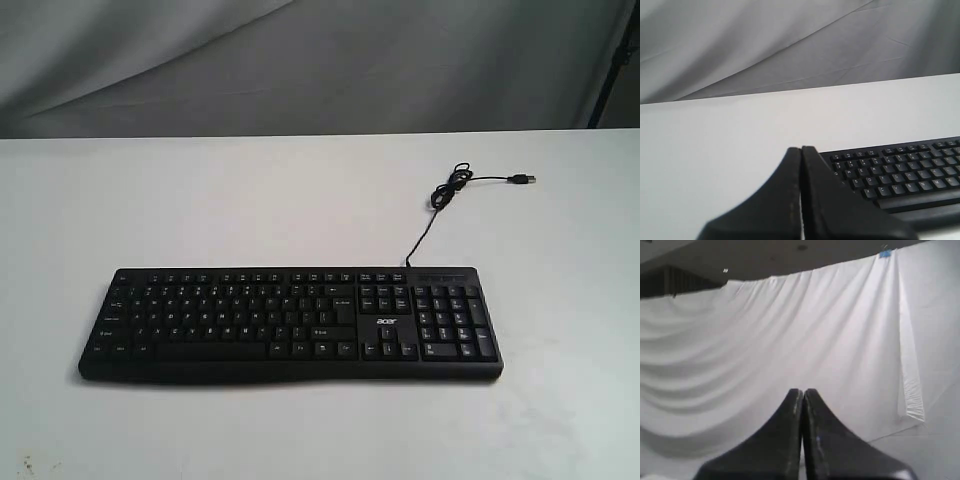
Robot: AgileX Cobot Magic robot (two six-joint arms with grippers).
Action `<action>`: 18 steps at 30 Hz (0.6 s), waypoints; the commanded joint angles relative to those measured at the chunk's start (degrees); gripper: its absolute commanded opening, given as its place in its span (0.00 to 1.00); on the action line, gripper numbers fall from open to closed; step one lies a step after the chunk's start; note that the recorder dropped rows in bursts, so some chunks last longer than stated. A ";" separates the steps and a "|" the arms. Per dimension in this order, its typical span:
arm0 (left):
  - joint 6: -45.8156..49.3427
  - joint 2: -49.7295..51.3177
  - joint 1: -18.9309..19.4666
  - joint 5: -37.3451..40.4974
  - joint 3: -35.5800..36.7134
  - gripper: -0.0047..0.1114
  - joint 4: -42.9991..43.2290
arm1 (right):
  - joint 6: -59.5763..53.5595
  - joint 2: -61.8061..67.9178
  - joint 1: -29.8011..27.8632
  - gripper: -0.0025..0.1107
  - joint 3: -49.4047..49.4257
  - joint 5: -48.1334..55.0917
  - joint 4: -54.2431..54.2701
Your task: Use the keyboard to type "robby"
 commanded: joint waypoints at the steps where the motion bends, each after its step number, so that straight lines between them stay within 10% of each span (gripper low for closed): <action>1: -0.16 -0.20 -0.32 -0.33 0.25 0.04 0.27 | 1.84 16.23 -0.08 0.02 -14.41 -0.62 -12.56; 7: -0.16 -0.20 -0.32 -0.33 0.25 0.04 0.27 | -7.53 33.56 -0.08 0.02 -36.45 0.27 -31.22; 12: -0.16 -0.20 -0.32 -0.33 0.25 0.04 0.27 | 3.86 41.25 0.03 0.02 -49.00 27.81 -46.90; 15: -0.16 -0.20 -0.32 -0.33 0.25 0.04 0.27 | 1.31 44.37 0.03 0.02 -53.41 50.65 -35.62; 18: -0.16 -0.20 -0.32 -0.33 0.25 0.04 0.27 | -34.64 48.15 -0.14 0.02 -59.82 58.38 2.37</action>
